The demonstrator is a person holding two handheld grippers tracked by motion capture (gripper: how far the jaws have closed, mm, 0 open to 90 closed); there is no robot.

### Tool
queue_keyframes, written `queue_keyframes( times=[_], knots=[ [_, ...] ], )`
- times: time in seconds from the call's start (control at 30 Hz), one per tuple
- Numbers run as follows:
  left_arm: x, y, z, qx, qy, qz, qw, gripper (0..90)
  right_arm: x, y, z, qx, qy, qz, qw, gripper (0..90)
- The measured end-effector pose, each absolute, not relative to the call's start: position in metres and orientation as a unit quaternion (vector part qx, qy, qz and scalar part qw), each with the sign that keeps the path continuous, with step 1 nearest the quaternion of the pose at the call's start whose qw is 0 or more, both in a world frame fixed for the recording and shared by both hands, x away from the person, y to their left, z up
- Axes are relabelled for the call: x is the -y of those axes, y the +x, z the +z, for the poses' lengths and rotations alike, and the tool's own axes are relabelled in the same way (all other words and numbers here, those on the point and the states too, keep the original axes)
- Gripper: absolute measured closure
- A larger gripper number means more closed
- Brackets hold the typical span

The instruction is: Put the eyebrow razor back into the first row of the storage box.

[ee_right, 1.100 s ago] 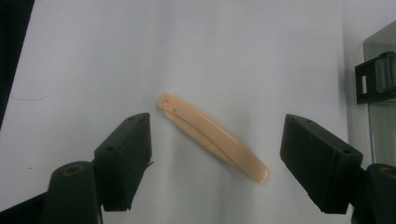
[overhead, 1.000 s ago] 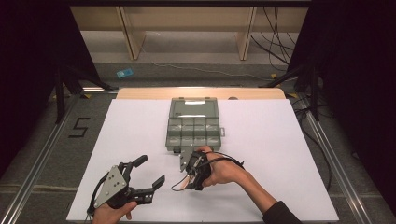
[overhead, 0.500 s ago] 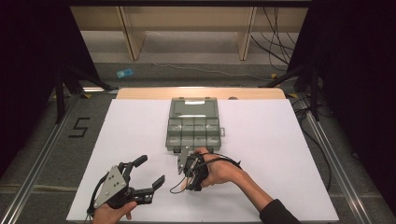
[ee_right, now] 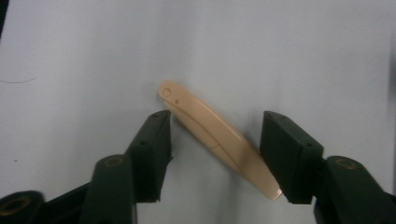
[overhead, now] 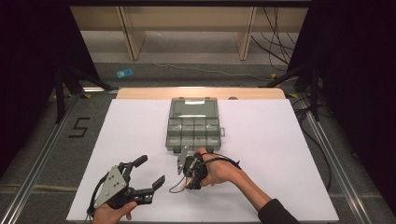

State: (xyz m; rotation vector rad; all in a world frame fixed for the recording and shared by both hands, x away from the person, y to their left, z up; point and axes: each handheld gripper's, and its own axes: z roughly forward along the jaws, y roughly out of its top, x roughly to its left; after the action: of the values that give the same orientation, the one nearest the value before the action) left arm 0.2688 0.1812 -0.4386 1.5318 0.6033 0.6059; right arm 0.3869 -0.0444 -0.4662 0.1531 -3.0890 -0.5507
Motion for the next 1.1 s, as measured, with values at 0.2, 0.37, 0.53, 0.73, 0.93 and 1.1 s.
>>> queue_keyframes(
  times=[0.2, 0.37, 0.53, 0.73, 0.93, 1.1],
  knots=[
    [-0.182, 0.269, -0.438, -0.262, 0.672, 0.268, 0.639, 15.7, 0.044, 0.384, -0.465, 0.984, 0.050, -0.170, 0.003, 56.0],
    [-0.181, 0.269, -0.438, -0.266, 0.668, 0.266, 0.642, 15.7, 0.045, 0.383, -0.464, 0.985, 0.047, -0.167, 0.004, 60.5],
    [-0.181, 0.268, -0.438, -0.264, 0.669, 0.267, 0.642, 15.6, 0.047, 0.381, -0.463, 0.986, 0.057, -0.157, 0.006, 71.1],
    [-0.182, 0.268, -0.438, -0.264, 0.669, 0.267, 0.642, 15.6, 0.047, 0.378, -0.462, 0.986, 0.073, -0.149, 0.008, 81.2],
    [-0.182, 0.268, -0.438, -0.262, 0.670, 0.268, 0.640, 15.6, 0.047, 0.374, -0.460, 0.990, 0.055, -0.131, 0.012, 82.4],
    [-0.182, 0.268, -0.438, -0.265, 0.669, 0.267, 0.641, 15.6, 0.048, 0.378, -0.459, 0.986, 0.069, -0.154, 0.007, 82.4]
  ],
)
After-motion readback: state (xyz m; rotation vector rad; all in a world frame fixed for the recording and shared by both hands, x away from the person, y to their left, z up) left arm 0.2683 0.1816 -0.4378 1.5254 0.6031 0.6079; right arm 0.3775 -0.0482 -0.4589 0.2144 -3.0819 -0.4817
